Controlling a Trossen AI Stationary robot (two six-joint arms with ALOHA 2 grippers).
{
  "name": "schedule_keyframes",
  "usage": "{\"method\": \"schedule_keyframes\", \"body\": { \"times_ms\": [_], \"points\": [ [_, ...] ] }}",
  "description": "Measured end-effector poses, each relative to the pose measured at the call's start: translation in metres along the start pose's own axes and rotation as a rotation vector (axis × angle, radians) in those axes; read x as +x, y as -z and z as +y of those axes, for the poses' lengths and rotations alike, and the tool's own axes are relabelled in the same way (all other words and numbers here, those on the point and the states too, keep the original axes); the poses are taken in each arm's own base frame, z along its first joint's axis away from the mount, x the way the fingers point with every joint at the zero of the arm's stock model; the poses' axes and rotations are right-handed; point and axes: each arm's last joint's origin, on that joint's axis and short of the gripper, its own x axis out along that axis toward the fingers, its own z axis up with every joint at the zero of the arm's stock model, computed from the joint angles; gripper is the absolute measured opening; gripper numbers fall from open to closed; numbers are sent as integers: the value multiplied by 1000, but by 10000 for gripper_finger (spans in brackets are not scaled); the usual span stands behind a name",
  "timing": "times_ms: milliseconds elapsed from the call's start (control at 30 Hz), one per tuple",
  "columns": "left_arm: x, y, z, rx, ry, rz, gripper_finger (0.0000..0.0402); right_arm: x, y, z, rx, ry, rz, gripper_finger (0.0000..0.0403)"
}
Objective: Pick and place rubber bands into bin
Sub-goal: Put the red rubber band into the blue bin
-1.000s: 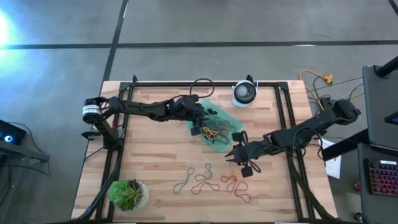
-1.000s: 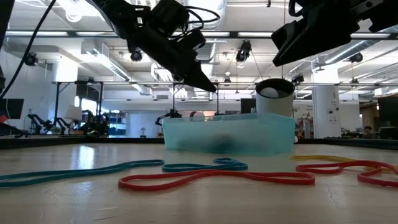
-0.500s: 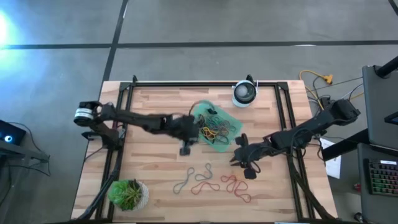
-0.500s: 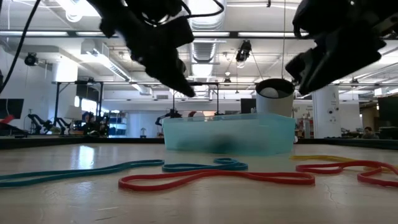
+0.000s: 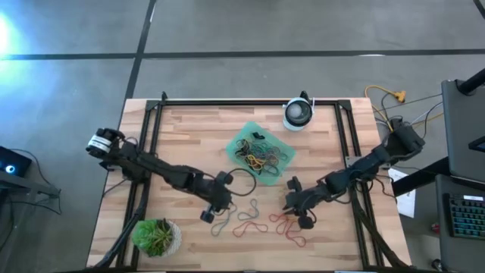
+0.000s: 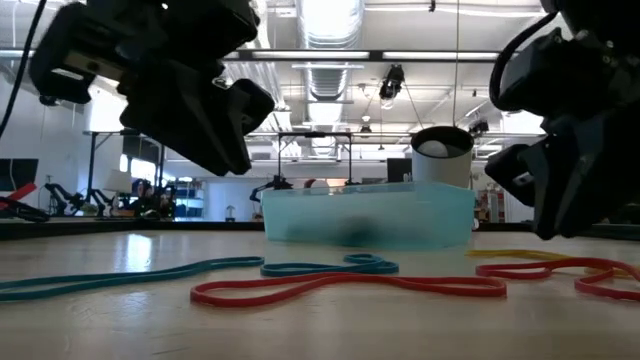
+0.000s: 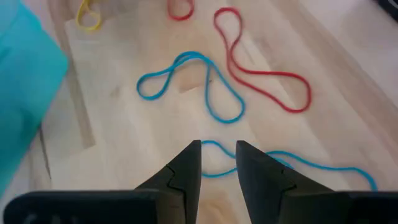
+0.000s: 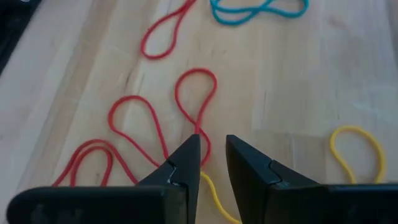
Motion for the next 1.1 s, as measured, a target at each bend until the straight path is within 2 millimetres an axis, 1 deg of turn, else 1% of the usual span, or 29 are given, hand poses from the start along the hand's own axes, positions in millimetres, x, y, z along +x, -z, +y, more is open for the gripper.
{"method": "schedule_keyframes", "body": {
  "times_ms": [100,233,467,700,800,1100],
  "points": [
    [0,-2,-3,1,6,-9,85,3,-3,2,6,-1,-2,72],
    [0,-1,-3,-48,7,-2,85,9,-4,2,6,6,12,72],
    [0,2,-4,-71,9,22,85,18,0,1,17,21,46,72],
    [0,3,-4,-71,10,24,85,25,1,1,30,25,43,72],
    [0,3,-4,-71,10,25,85,25,1,1,57,23,39,72],
    [0,3,-4,-71,10,24,85,16,-4,3,40,7,14,72]
  ]
}}
